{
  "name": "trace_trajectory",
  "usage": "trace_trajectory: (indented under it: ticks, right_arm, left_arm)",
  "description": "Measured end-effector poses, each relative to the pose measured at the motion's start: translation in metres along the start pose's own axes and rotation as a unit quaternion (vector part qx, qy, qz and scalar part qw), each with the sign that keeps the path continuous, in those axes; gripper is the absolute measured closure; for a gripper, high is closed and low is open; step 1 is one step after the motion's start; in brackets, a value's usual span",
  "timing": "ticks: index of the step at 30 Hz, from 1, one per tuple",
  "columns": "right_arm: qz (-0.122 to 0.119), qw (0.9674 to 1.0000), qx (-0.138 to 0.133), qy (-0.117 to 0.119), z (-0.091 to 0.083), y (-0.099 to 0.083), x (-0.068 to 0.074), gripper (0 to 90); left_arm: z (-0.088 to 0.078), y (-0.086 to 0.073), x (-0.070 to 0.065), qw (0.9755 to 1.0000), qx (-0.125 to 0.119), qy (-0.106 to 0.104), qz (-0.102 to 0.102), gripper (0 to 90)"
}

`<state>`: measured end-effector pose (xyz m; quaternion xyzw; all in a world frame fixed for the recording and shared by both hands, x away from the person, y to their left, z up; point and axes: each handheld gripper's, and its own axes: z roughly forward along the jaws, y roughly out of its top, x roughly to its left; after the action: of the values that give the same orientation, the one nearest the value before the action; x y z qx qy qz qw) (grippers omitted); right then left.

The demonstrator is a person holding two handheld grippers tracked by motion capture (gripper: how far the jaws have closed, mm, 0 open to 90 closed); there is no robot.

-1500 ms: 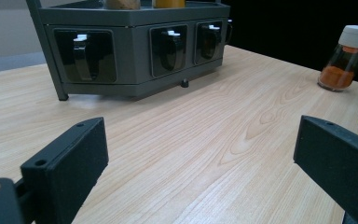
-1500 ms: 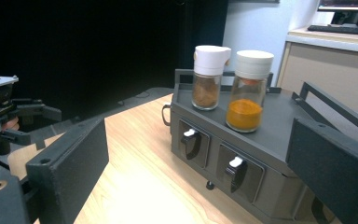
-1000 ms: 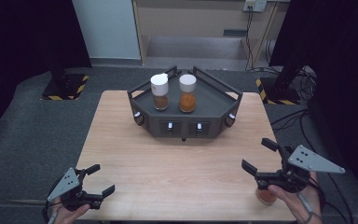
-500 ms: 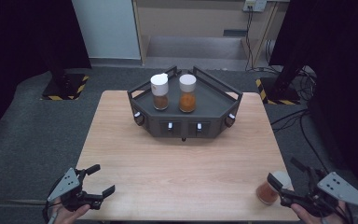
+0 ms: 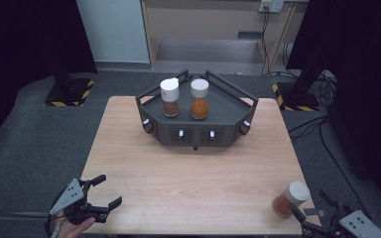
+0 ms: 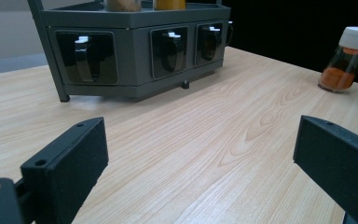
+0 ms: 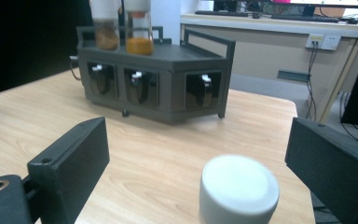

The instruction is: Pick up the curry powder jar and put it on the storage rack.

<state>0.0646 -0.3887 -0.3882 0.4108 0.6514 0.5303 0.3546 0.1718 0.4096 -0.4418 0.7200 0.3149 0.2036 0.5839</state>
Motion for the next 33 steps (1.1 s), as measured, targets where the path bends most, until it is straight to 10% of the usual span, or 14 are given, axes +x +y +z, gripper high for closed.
trace_trajectory:
  ticks: [33]
  right_arm:
    - [0.026,0.9993,-0.009,-0.024,-0.005,-0.065,0.023,8.2]
  left_arm:
    - [-0.006,-0.001,-0.001,0.9999,-0.014,0.007,0.004,1.9]
